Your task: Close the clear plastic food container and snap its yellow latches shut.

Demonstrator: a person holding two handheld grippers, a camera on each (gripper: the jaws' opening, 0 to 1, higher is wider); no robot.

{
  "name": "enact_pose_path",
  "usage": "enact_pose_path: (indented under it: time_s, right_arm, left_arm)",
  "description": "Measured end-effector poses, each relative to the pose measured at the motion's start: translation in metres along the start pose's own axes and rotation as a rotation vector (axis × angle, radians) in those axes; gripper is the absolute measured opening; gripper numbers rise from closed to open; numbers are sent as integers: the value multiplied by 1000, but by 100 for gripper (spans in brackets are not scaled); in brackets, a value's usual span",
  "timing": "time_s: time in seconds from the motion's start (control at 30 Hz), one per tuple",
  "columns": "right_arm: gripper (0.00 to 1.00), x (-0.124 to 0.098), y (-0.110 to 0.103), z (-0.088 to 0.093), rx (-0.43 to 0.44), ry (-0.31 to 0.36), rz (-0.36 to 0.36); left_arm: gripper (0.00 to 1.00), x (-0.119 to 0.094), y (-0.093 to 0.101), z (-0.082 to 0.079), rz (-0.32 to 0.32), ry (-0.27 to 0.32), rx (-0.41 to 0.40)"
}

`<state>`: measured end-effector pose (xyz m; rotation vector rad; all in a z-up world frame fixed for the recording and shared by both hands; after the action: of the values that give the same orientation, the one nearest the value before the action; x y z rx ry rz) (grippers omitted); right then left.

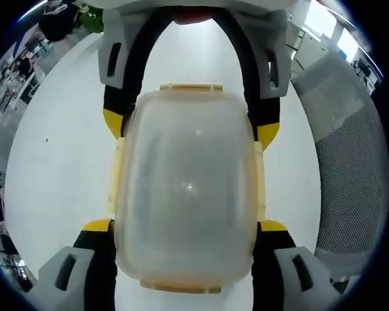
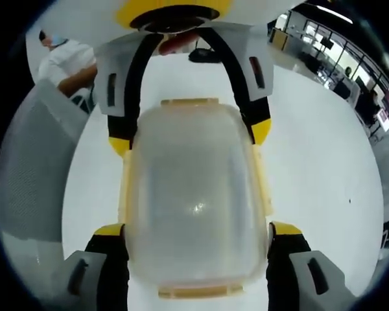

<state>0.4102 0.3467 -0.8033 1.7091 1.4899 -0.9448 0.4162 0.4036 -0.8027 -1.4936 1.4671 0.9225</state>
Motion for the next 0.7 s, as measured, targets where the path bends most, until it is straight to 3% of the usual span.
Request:
enact_pose_path:
  time_s: [0.7]
  right_arm:
    - [92, 2, 23, 1, 34, 10, -6]
  left_arm:
    - [89, 5, -24, -3, 20, -3, 10]
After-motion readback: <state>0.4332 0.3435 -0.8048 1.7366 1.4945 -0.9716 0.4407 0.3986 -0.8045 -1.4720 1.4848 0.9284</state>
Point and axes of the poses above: the point that each gripper's makers call its tool centre point, and the gripper's own axes: x roughly forward along the fingers, y roughly to its right, z roughly out of its underside, the point moved 1 cm from there along -x, roughly backward along the fingers, and after that the axes turned 5 degrees about y, right-handed, at the moved point
